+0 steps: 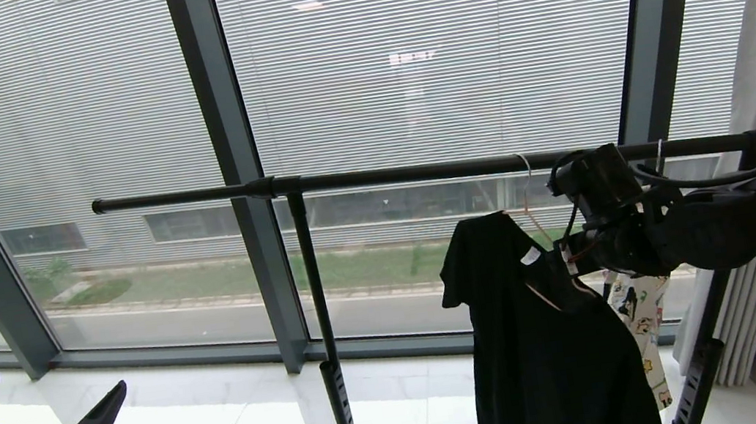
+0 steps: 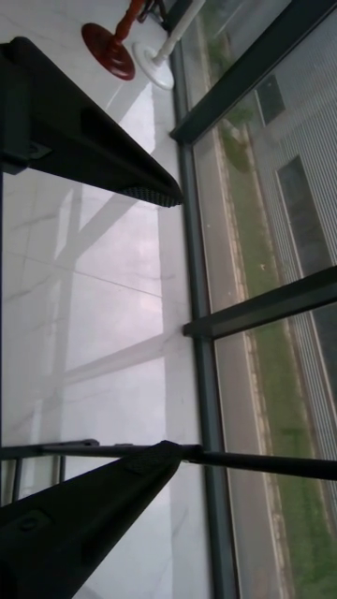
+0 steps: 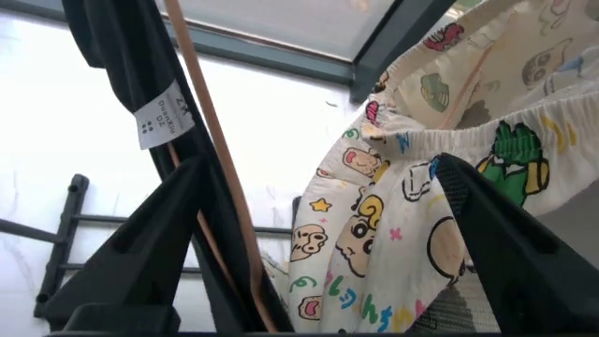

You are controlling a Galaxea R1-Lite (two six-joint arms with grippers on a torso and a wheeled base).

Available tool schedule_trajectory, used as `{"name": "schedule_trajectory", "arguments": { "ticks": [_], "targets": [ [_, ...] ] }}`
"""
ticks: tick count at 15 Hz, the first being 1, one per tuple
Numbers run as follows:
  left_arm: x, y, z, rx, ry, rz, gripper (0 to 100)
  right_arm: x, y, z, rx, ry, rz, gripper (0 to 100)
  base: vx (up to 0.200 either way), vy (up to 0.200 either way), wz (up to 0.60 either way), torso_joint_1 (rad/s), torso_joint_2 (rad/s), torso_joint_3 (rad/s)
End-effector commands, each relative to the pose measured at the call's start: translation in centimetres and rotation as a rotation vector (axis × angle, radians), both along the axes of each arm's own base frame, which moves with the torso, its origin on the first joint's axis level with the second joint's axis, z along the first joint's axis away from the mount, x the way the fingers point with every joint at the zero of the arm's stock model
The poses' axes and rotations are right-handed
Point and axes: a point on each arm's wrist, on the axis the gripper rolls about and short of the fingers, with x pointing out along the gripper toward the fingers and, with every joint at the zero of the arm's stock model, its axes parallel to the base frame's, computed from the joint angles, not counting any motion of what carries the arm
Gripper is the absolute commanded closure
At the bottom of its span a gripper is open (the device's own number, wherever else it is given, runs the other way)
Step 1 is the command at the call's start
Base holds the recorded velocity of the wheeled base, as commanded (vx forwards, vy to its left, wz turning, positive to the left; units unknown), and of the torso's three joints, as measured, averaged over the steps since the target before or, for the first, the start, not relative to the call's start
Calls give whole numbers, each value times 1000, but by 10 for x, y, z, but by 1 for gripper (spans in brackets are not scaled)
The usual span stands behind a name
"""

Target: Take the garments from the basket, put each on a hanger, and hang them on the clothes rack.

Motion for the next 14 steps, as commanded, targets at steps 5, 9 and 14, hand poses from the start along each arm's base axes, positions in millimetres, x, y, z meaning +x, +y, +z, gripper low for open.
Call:
{"name": "schedule_trajectory", "arguments": {
  "ticks": [5,9,14],
  "targets": [
    [-49,10,-12,-6,-142,89,0,-84,-50,68,105,-162,-1,0,0,0,0,0,0,0],
    [-86,19,-31,19,-261,325,0,-175,-115,69,138,-247,-51,0,0,0,0,0,0,0],
    [-128,20,-66,40,-278,477,0,-307,-185,23,12,-166,-203,0,0,0,0,0,0,0]
  ]
}}
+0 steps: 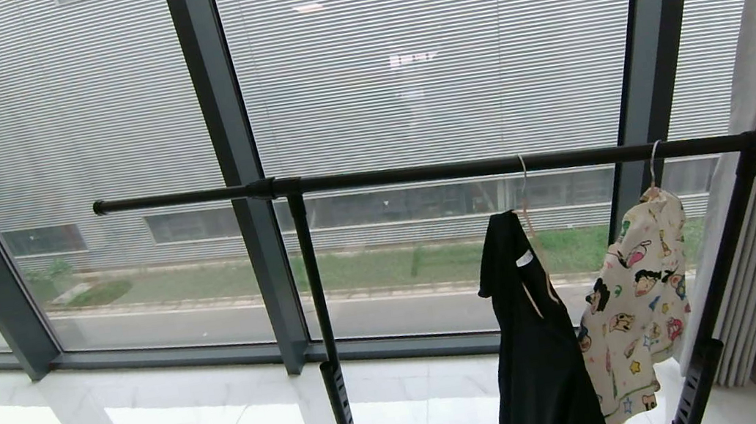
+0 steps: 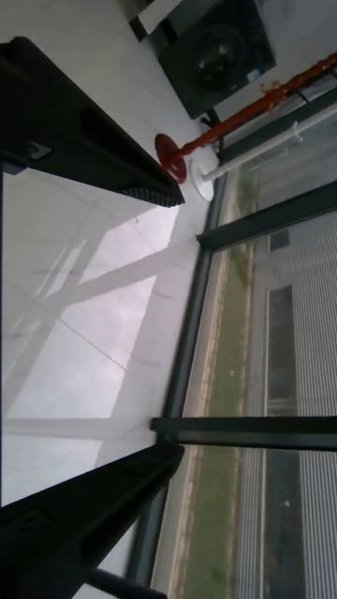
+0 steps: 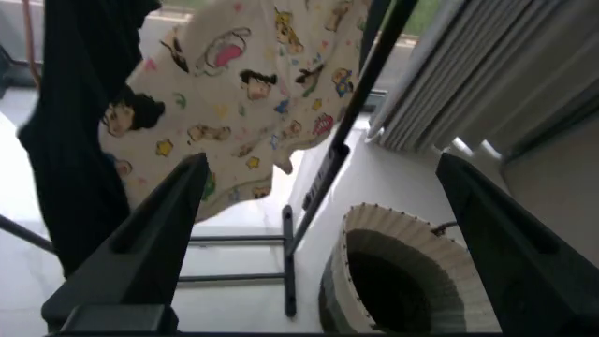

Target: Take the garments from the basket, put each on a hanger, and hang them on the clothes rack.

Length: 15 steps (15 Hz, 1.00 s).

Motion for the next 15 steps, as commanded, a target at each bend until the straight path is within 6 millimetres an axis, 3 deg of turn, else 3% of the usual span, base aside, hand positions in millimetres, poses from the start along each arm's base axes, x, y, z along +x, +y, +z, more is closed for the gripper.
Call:
{"name": "schedule_trajectory", "arguments": {
  "ticks": [1,2,4,6,11,13,14,15],
  "targets": [
    [-28,-1,-22,-3,-70,104,0,-111,-43,-47,-38,-1,-149,0,0,0,0,0,0,0],
    [-29,0,-23,-2,-67,198,0,-136,-45,-62,-46,-1,-212,0,0,0,0,0,0,0],
    [-27,1,-32,-33,-70,246,0,-161,-40,-84,-62,-24,-325,0,0,0,0,0,0,0],
    [-25,2,-34,-43,-96,253,0,-170,-35,-109,-62,-48,-357,0,0,0,0,0,0,0],
    [-22,1,-32,-57,-162,178,0,-125,-29,-119,39,-306,-91,0,0,0,0,0,0,0],
    [-21,-2,-31,-69,-180,52,0,-120,-26,-121,14,-335,54,0,0,0,0,0,0,0],
    [-20,-2,-31,-78,-182,19,0,-120,-26,-121,8,-337,63,0,0,0,0,0,0,0],
    [-19,-5,-31,-139,-195,-122,0,-120,-26,-121,-5,-333,62,0,0,0,0,0,0,0]
  ]
}}
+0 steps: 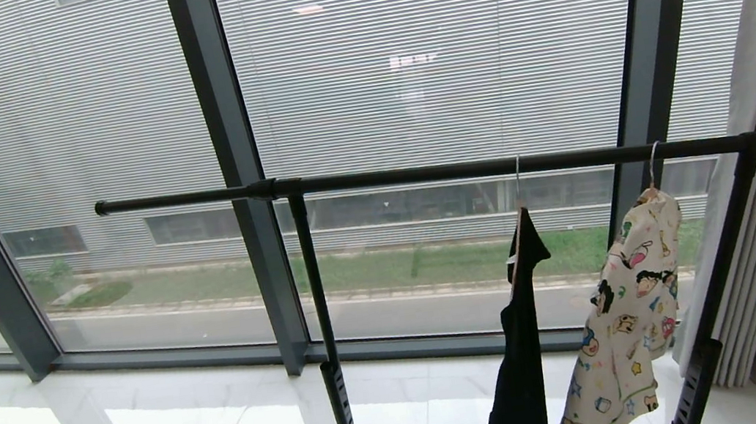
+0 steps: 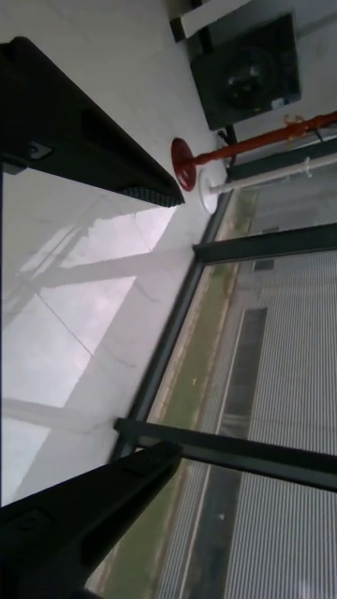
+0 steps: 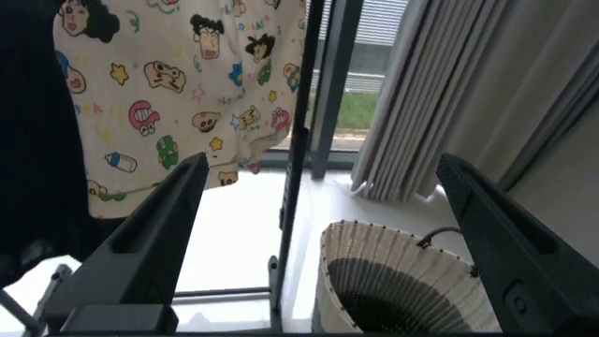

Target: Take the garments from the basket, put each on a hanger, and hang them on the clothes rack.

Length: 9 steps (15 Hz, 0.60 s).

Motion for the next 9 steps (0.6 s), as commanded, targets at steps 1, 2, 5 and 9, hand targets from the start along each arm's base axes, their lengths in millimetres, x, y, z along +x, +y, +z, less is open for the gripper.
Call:
{"name": "schedule_trajectory", "arguments": {
  "ticks": [1,2,5,9],
  "targets": [
    [1,-3,-2,-54,1,-135,0,1,0,-3,-21,11,-2,0,0,0,0,0,0,0],
    [2,-4,-5,-80,20,-194,0,1,0,-3,-35,13,0,0,0,0,0,0,0,0],
    [3,-8,-5,-152,17,-367,0,4,0,-4,-45,-18,1,0,0,0,0,0,0,0],
    [2,-8,-7,-182,27,-370,0,15,1,-10,-97,-149,33,0,0,0,0,0,0,0]
  ]
}}
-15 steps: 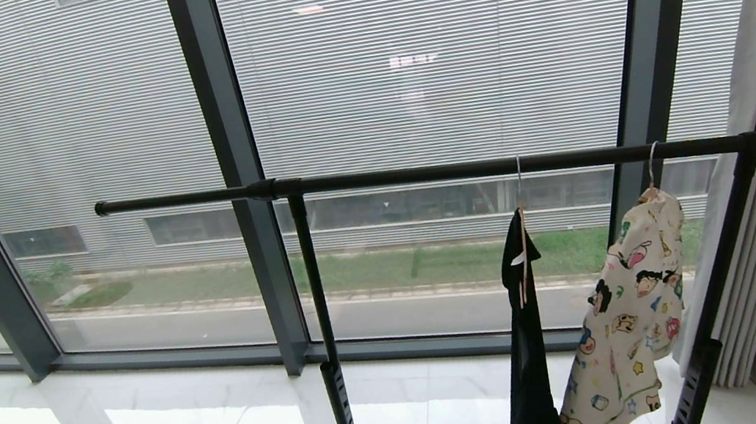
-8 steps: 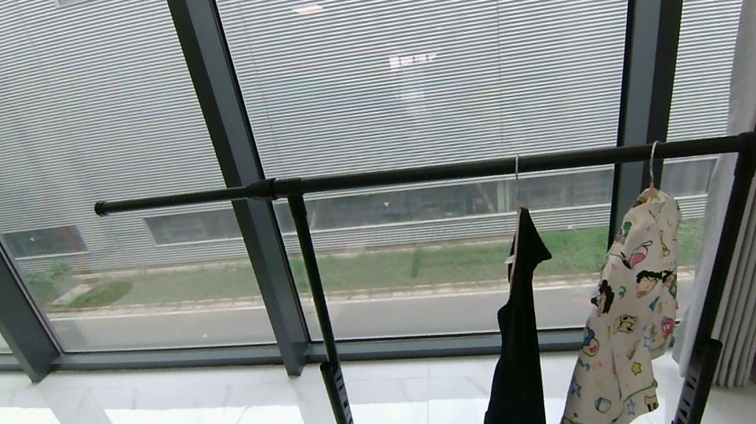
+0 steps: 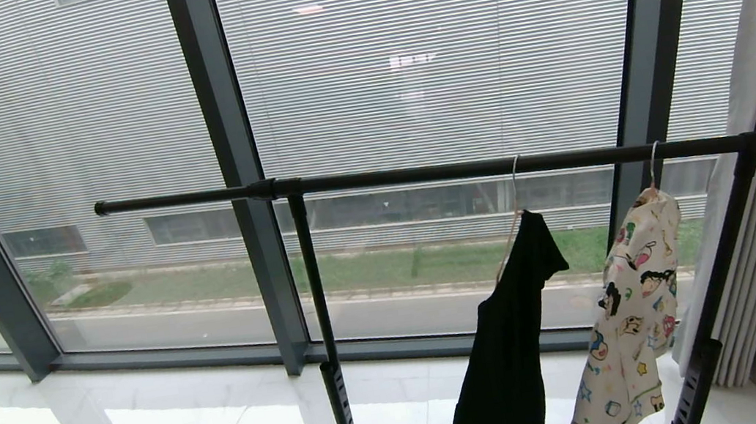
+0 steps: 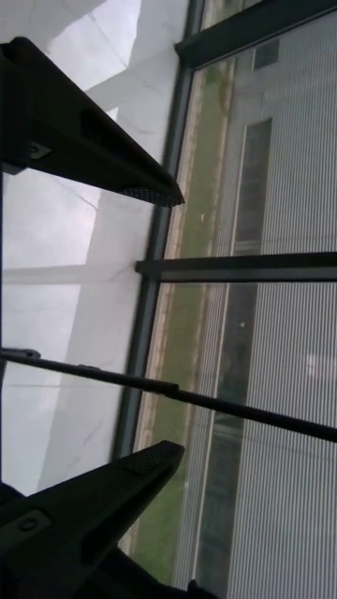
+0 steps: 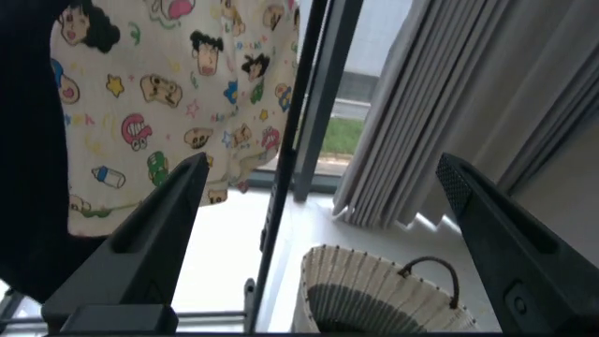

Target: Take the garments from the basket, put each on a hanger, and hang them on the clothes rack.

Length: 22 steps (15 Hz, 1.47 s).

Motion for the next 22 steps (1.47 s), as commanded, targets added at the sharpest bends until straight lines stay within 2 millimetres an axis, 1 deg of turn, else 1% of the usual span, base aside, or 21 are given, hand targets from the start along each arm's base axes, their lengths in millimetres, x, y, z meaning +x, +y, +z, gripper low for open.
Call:
{"name": "schedule_trajectory", "arguments": {
  "ticks": [1,3,6,8,9,10,11,13,14,17,19,20,22],
  "targets": [
    [0,0,1,-7,-1,4,0,3,0,-9,-6,27,7,0,0,0,0,0,0,0],
    [0,0,1,-4,-1,4,0,3,1,-9,-5,27,54,0,0,0,0,0,0,0],
    [1,-2,3,-7,-33,-97,0,3,3,-9,23,25,137,0,0,0,0,0,0,0],
    [0,-4,3,-14,-32,-180,0,3,3,-9,81,23,144,0,0,0,0,0,0,0],
    [0,-5,3,-24,-31,-245,0,4,3,-9,83,24,130,0,0,0,0,0,0,0],
    [0,-6,3,-42,-27,-251,0,4,2,-9,60,23,75,0,0,0,0,0,0,0],
    [0,-5,3,-44,-28,-228,0,4,0,-9,36,23,1,0,0,0,0,0,0,0],
    [1,0,3,-31,-33,16,0,3,0,-9,33,21,-19,0,0,0,0,0,0,0],
    [0,2,1,-31,-15,79,0,4,0,-9,35,23,2,0,0,0,0,0,0,0],
    [0,1,-4,-40,31,28,0,4,3,-9,115,24,152,0,0,0,0,0,0,0],
    [-5,2,-5,-41,-24,-51,0,4,3,-12,140,37,154,0,0,0,0,0,0,0],
    [-7,2,-6,-39,-52,-52,0,5,3,-13,104,41,146,0,0,0,0,0,0,0],
    [-7,2,-5,-48,-62,-47,0,5,3,-13,98,44,148,0,0,0,0,0,0,0]
  ]
}}
